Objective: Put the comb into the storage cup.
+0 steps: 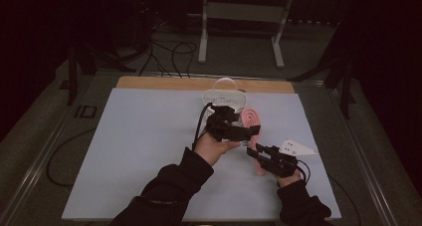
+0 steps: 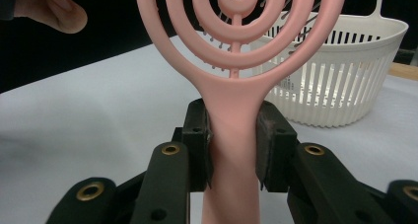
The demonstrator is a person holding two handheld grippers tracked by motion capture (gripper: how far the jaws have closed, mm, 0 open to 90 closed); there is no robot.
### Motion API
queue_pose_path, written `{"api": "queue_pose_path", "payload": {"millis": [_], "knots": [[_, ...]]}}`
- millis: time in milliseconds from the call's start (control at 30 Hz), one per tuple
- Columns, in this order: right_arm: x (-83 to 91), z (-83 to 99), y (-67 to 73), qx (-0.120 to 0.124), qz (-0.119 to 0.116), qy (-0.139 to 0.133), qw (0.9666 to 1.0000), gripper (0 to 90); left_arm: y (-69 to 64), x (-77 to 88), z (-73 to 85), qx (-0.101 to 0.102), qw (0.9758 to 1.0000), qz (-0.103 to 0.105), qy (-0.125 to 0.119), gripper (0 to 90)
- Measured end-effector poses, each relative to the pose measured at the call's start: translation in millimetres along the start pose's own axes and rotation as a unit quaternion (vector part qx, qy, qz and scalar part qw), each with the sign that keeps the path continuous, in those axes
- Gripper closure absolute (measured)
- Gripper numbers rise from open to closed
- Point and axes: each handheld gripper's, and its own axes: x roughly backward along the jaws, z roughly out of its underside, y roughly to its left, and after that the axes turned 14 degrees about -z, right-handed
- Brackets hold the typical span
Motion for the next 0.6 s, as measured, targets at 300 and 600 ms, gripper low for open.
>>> {"api": "queue_pose_path", "payload": {"millis": [300,600], "knots": [[-1.2,-0.3,0.5,0.003,0.000,0.002,1.0000,70.3,-1.8,-9.0,2.1,0.001,0.9998,-0.005,0.016,26.0],[-0.9,-0.5,0.1,0.004,0.000,0.002,1.0000,70.3,0.3,-13.9,4.5,0.012,0.9998,0.006,0.017,47.6]]}}
